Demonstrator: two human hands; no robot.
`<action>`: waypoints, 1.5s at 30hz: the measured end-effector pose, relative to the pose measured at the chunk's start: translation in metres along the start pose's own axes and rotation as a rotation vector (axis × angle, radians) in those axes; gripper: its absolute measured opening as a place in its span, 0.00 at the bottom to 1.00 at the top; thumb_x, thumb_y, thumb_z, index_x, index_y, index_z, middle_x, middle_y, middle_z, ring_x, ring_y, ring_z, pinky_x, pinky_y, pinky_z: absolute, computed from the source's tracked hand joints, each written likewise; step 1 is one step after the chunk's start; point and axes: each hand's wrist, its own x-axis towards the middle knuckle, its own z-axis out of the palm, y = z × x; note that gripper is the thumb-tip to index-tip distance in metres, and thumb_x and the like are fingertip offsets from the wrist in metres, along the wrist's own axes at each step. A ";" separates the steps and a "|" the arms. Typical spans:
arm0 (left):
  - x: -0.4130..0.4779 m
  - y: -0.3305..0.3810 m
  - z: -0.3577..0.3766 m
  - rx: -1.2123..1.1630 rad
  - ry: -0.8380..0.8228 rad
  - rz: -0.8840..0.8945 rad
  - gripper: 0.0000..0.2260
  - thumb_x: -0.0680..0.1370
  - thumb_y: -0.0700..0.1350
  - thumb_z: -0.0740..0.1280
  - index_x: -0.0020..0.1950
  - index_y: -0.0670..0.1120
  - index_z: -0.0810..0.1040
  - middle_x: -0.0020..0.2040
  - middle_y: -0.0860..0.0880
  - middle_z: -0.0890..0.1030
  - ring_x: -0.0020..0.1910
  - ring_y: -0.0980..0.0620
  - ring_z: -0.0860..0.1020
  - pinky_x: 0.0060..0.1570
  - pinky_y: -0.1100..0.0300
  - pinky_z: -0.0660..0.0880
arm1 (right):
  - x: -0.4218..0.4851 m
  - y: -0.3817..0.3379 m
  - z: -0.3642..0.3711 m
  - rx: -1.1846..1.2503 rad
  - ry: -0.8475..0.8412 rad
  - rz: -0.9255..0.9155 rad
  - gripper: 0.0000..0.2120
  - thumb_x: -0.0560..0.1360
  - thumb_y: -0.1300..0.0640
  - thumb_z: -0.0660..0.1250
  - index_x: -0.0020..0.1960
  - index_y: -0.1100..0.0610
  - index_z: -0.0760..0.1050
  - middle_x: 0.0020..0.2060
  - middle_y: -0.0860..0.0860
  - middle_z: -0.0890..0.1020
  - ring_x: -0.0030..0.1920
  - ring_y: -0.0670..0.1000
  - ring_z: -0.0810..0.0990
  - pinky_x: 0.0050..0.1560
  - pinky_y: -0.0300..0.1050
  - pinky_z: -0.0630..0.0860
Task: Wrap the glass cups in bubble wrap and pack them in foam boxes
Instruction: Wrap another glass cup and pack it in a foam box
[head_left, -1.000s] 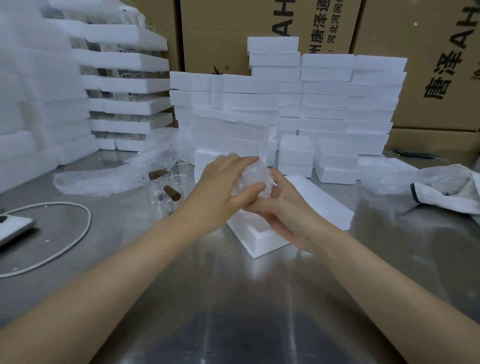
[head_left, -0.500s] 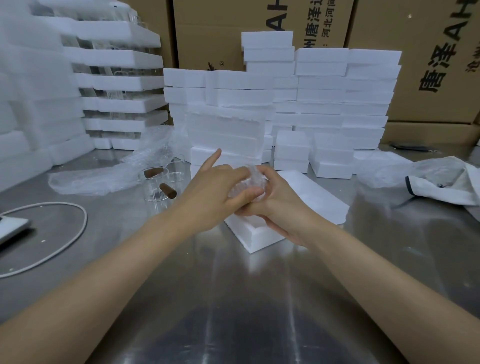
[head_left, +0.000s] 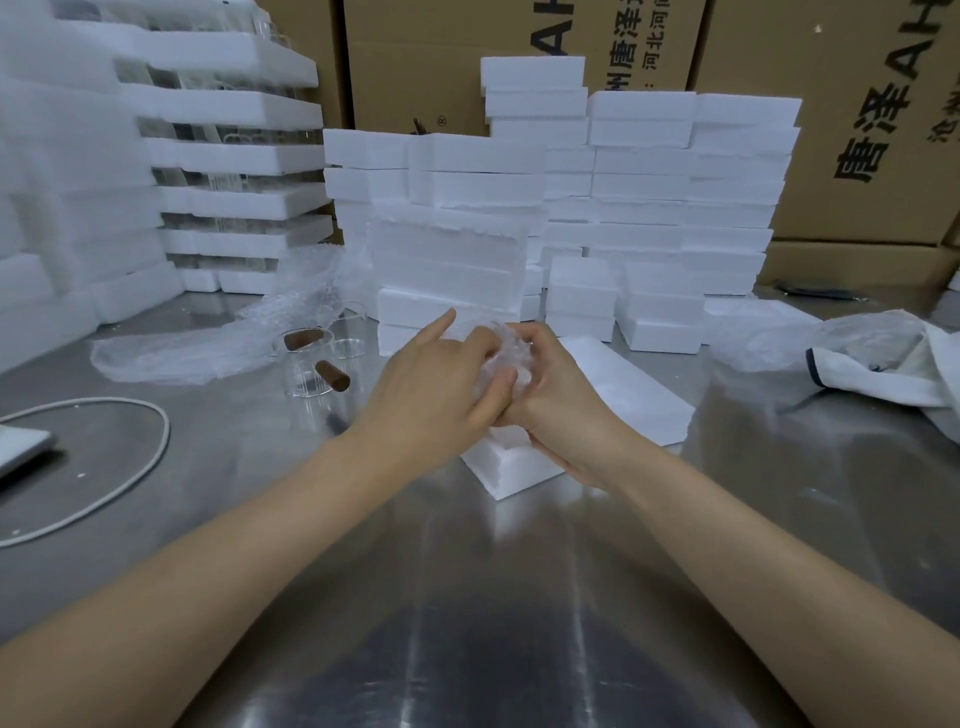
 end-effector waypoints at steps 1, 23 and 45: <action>0.000 0.000 0.001 0.004 -0.005 -0.003 0.20 0.77 0.53 0.53 0.58 0.42 0.75 0.37 0.46 0.82 0.50 0.47 0.80 0.72 0.68 0.45 | 0.000 0.001 0.000 -0.012 -0.005 -0.010 0.31 0.66 0.77 0.69 0.60 0.52 0.68 0.56 0.54 0.79 0.50 0.48 0.81 0.40 0.37 0.77; -0.004 -0.005 0.005 -0.734 -0.135 -0.517 0.17 0.84 0.48 0.50 0.50 0.44 0.76 0.37 0.47 0.84 0.32 0.55 0.81 0.35 0.65 0.75 | 0.004 -0.010 -0.001 0.207 -0.045 -0.014 0.28 0.75 0.56 0.64 0.72 0.46 0.60 0.63 0.49 0.76 0.56 0.46 0.80 0.63 0.45 0.72; -0.006 0.005 -0.002 -0.286 0.133 -0.211 0.10 0.77 0.52 0.56 0.37 0.50 0.66 0.26 0.56 0.65 0.32 0.41 0.73 0.33 0.53 0.66 | -0.008 -0.010 0.006 -0.595 0.244 -0.281 0.14 0.81 0.61 0.53 0.60 0.54 0.74 0.36 0.46 0.79 0.32 0.40 0.78 0.30 0.27 0.70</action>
